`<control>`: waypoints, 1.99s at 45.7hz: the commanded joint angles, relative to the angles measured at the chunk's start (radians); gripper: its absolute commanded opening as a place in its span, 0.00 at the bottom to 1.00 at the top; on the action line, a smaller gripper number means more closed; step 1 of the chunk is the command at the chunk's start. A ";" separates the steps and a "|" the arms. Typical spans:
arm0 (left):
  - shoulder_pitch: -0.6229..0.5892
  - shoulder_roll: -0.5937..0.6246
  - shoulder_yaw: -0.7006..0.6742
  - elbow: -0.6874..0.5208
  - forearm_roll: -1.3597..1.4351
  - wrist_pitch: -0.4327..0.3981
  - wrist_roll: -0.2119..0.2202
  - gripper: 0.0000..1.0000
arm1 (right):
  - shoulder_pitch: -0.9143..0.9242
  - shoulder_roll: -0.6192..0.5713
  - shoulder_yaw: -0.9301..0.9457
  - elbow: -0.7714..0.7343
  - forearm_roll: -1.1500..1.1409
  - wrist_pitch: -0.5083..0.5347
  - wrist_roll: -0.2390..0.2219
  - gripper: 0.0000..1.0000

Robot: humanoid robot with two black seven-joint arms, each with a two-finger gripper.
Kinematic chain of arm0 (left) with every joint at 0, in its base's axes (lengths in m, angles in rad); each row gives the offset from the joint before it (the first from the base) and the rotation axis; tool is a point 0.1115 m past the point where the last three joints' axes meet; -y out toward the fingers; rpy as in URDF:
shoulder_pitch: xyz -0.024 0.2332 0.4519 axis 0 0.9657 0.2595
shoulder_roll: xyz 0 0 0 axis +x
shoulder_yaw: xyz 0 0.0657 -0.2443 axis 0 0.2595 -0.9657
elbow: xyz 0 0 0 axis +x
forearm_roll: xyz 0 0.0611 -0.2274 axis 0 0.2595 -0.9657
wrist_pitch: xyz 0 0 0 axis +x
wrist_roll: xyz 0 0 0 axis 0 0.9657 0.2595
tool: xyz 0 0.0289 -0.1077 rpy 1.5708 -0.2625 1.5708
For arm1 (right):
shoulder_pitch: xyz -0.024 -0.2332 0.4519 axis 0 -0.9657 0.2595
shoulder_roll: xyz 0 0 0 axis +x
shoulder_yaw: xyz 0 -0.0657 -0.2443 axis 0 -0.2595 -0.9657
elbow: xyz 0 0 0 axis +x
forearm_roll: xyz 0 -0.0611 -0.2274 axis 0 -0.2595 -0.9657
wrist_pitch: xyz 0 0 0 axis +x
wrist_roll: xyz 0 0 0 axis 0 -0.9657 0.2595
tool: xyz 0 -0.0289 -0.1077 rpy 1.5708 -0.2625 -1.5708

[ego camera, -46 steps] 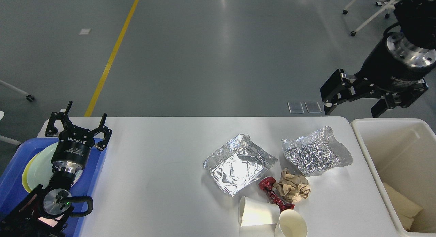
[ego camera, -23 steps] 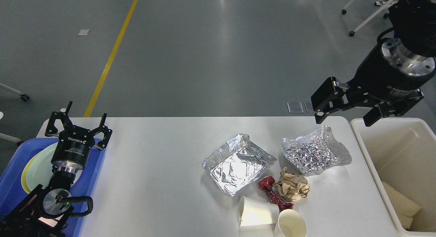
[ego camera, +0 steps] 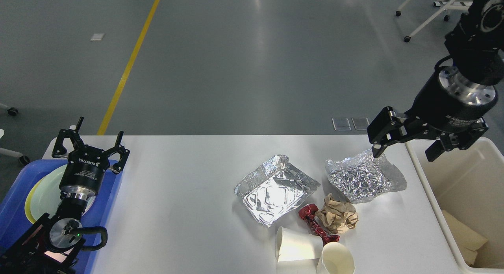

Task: Tidy desktop
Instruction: 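Raise the right gripper out of the bin toward the foil packet, then lower the right gripper and grasp the crumpled foil packet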

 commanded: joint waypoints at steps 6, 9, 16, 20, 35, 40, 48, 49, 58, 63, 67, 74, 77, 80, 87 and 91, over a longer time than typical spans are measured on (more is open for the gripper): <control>0.000 0.000 0.000 0.000 0.000 0.000 -0.001 0.96 | -0.187 0.013 0.073 -0.103 -0.037 -0.104 0.001 1.00; 0.000 0.000 0.000 0.000 0.000 0.000 -0.001 0.96 | -0.265 0.039 0.130 -0.154 -0.046 -0.137 0.001 1.00; 0.000 0.000 0.000 0.000 0.000 0.000 -0.001 0.96 | -0.491 0.125 0.254 -0.319 -0.162 -0.184 0.004 1.00; 0.000 0.000 0.000 0.000 0.000 0.000 -0.001 0.96 | -0.616 0.159 0.308 -0.436 -0.263 -0.207 0.007 1.00; 0.000 0.000 0.000 0.000 0.000 0.000 -0.001 0.96 | -0.974 0.197 0.452 -0.705 -0.701 -0.357 0.125 0.99; 0.000 0.000 0.000 0.000 0.000 0.000 -0.001 0.96 | -1.055 0.209 0.448 -0.749 -0.791 -0.420 0.179 0.99; 0.000 0.000 0.000 0.002 0.000 0.000 -0.001 0.96 | -1.153 0.234 0.441 -0.858 -0.836 -0.488 0.182 0.99; 0.000 0.000 0.000 0.000 0.000 0.000 -0.001 0.96 | -1.160 0.234 0.441 -0.864 -0.837 -0.491 0.182 0.99; 0.000 0.000 0.000 0.002 0.000 0.000 -0.001 0.96 | -1.206 0.244 0.432 -0.889 -0.839 -0.559 0.182 0.99; 0.000 0.000 0.000 0.000 0.000 0.000 -0.002 0.96 | -1.210 0.245 0.418 -0.889 -0.839 -0.565 0.182 0.99; 0.000 0.000 0.000 0.000 0.000 0.000 -0.001 0.96 | -1.218 0.249 0.418 -0.890 -0.837 -0.566 0.180 0.99; 0.000 0.000 0.000 0.000 0.000 0.000 -0.001 0.96 | -1.232 0.261 0.418 -0.893 -0.834 -0.577 0.171 0.99; 0.000 0.000 0.000 0.000 0.000 0.000 -0.001 0.96 | -1.232 0.263 0.418 -0.892 -0.836 -0.583 0.171 0.99; 0.000 0.000 0.000 0.000 0.000 0.000 -0.001 0.96 | -1.236 0.261 0.418 -0.895 -0.833 -0.589 0.169 0.99; 0.000 0.000 0.000 0.000 0.000 0.000 -0.001 0.96 | -1.253 0.261 0.417 -0.912 -0.831 -0.592 0.168 0.99; 0.000 0.000 0.000 0.000 0.000 0.000 -0.001 0.96 | -1.267 0.261 0.417 -0.927 -0.831 -0.595 0.168 0.98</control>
